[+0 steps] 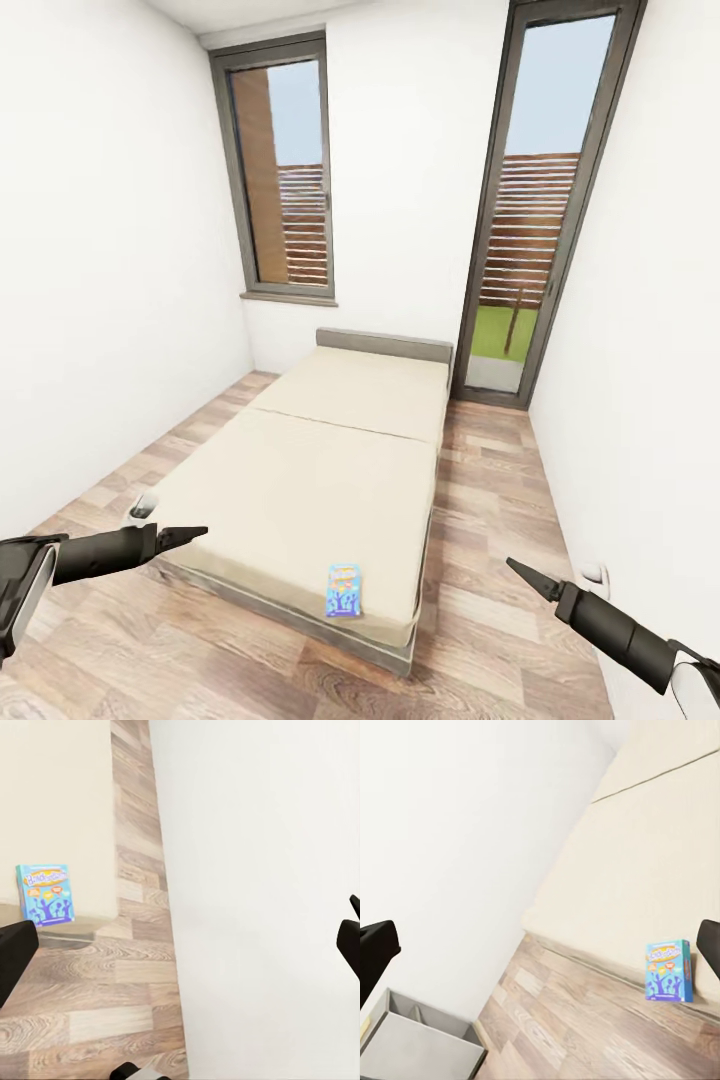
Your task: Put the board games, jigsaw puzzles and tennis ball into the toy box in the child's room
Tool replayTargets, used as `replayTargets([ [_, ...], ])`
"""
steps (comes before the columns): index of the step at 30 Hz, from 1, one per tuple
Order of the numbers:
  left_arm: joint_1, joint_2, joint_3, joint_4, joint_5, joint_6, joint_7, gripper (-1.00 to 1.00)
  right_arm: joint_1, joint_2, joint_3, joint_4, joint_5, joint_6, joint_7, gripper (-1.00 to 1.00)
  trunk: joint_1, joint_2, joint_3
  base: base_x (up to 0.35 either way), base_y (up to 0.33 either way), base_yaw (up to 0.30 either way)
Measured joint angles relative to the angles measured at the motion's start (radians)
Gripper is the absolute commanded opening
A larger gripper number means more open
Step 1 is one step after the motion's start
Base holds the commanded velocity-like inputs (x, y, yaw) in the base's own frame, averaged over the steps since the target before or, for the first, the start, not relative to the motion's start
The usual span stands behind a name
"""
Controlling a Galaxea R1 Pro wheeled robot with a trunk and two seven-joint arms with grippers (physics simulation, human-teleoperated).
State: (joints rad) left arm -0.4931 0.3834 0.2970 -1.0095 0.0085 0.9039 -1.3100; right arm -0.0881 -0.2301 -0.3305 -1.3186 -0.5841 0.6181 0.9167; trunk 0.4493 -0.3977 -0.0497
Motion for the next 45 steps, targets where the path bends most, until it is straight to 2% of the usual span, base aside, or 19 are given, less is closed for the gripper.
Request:
replayTargets([
  [18, 0.0, 0.0, 0.0, 0.0, 0.0, 0.0, 0.0, 1.0, 0.0, 0.0, -0.002, 0.001, -0.004, 0.001, 0.0, 1.0, 0.0, 0.0, -0.01, 0.0, 0.25, -0.089],
  [45, 0.0, 0.0, 0.0, 0.0, 0.0, 0.0, -0.001, 1.0, 0.0, 0.0, 0.0, 0.006, -0.003, 0.002, 0.0, 1.0, 0.0, 0.0, -0.044, 0.0, 0.067, -0.169],
])
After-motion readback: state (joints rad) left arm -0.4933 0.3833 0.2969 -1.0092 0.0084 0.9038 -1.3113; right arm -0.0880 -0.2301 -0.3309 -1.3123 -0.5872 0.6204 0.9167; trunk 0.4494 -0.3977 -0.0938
